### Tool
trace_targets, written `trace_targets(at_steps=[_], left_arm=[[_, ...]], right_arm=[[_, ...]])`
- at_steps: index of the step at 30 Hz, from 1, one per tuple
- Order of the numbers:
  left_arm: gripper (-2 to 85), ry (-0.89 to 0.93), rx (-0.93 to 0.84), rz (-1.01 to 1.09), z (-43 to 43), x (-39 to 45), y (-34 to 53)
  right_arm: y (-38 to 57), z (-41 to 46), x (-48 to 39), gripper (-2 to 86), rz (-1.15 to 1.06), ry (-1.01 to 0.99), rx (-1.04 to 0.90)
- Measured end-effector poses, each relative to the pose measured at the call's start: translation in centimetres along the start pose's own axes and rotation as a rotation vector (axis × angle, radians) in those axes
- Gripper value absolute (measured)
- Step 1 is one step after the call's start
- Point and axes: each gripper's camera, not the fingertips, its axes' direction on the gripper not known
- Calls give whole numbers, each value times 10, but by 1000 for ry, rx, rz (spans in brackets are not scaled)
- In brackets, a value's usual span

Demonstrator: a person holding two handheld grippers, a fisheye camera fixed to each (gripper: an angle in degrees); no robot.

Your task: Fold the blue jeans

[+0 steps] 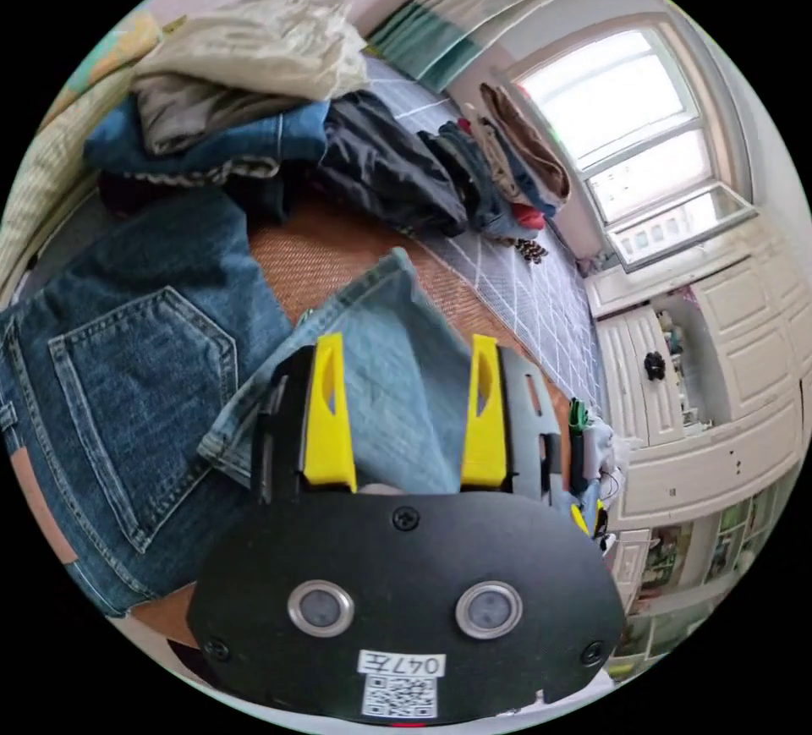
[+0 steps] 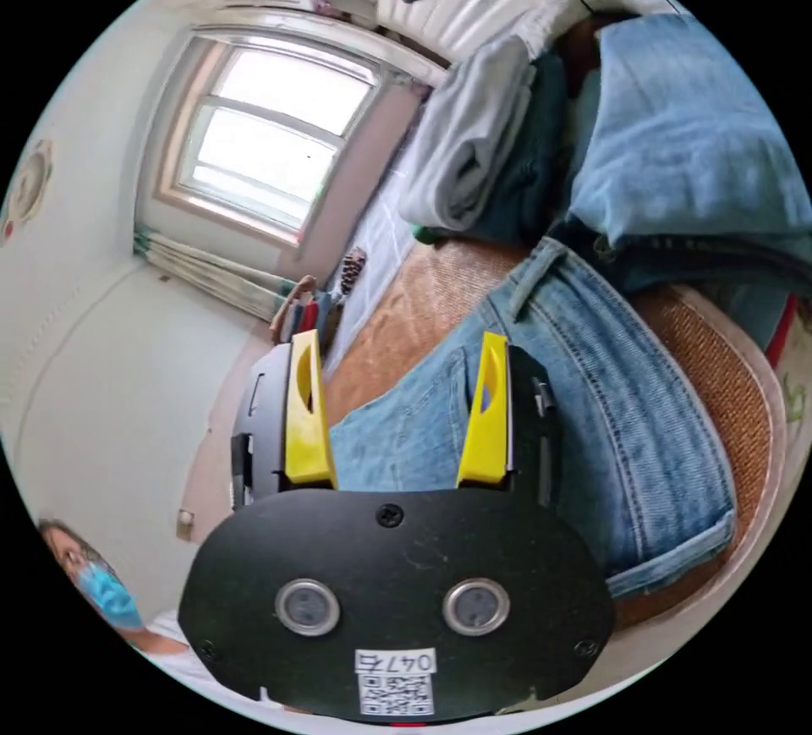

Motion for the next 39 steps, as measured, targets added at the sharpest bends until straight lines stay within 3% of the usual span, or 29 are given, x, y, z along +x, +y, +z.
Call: trace_targets(at_steps=[4,8,12,18,22,26,30,34,39], left_arm=[[171,25,77,144,-34,-5,59],[145,60,64,204,-47,-20,114],[136,190,25,177,-32,-47,166],[130,300,-70,180,12,-61,243],[127,357,-107,155,36,-77,284],[120,383,-99,142,41,-92,309],[115,362,-89,159,42,-102,329],[113,389,-91,140,48,-118,349],[113,382,-99,112,53,-140,366]], right_arm=[[40,-19,-113,113,-317,36,-56],[128,26,-259,45,-642,72,-386],[220,120,-362,47,-877,391,-648],[257,222,-457,62,-1173,845,-589],[224,226,-513,6,-1202,823,-560],[117,171,-578,-4,-1019,566,-547],[32,168,-582,4,-859,353,-649],[65,201,-590,46,-972,384,-708],[98,238,-605,15,-1171,674,-549]])
